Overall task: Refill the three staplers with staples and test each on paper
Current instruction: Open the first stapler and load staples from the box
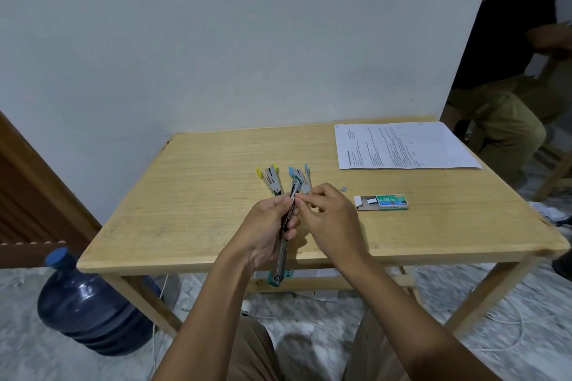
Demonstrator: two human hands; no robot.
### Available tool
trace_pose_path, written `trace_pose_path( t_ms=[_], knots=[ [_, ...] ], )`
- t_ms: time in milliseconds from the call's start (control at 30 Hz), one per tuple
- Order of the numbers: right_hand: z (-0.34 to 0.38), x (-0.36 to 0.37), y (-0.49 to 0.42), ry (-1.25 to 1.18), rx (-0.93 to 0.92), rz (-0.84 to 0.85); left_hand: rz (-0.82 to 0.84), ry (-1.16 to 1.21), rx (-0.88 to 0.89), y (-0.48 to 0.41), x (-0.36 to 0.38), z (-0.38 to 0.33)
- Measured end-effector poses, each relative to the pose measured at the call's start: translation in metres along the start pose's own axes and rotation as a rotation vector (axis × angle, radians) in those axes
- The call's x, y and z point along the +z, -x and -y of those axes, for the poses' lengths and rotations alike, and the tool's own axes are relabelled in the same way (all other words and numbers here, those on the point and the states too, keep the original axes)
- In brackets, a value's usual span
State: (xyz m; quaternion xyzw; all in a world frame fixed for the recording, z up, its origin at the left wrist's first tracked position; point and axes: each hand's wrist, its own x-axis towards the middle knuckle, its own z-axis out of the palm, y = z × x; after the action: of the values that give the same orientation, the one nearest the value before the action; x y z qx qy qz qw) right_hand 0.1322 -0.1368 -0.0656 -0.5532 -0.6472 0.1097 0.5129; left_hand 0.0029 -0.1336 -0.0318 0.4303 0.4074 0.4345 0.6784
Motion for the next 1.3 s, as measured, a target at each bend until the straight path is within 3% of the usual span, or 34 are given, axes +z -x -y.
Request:
trace_pose_path(
  t_ms=[233, 333, 400, 500, 667, 900, 1000, 1067, 1167, 1300],
  knots=[
    [0.004, -0.006, -0.004, 0.118, -0.012, 0.045, -0.018, 0.051, -0.014, -0.001, -0.001, 0.002],
    [0.006, -0.015, -0.003, 0.021, 0.043, 0.078, -0.067, 0.063, -0.006, -0.001, 0.000, -0.002],
    [0.007, -0.022, 0.000, -0.085, 0.041, 0.175, -0.160, 0.063, 0.006, -0.005, -0.001, -0.004],
    [0.010, -0.033, 0.006, -0.199, 0.027, 0.460, -0.276, 0.133, 0.033, -0.010, -0.002, -0.008],
    [0.010, -0.039, 0.011, -0.049, -0.082, 0.665, -0.345, 0.277, 0.118, -0.011, 0.011, -0.019],
    [0.003, -0.040, 0.010, -0.153, -0.251, 0.385, -0.346, 0.372, 0.123, -0.017, 0.001, -0.025],
    [0.006, -0.044, 0.000, -0.227, -0.198, 0.209, -0.202, 0.173, 0.041, -0.011, -0.005, -0.025],
    [0.010, -0.044, -0.007, -0.281, -0.125, 0.130, -0.074, 0.083, 0.004, -0.006, -0.005, -0.022],
    [0.017, -0.043, -0.012, -0.474, 0.127, 0.066, 0.054, 0.064, 0.003, -0.001, -0.003, -0.020],
    [0.017, -0.040, -0.018, -0.745, 0.385, 0.255, 0.142, 0.064, -0.011, 0.007, 0.001, -0.021]
  ],
)
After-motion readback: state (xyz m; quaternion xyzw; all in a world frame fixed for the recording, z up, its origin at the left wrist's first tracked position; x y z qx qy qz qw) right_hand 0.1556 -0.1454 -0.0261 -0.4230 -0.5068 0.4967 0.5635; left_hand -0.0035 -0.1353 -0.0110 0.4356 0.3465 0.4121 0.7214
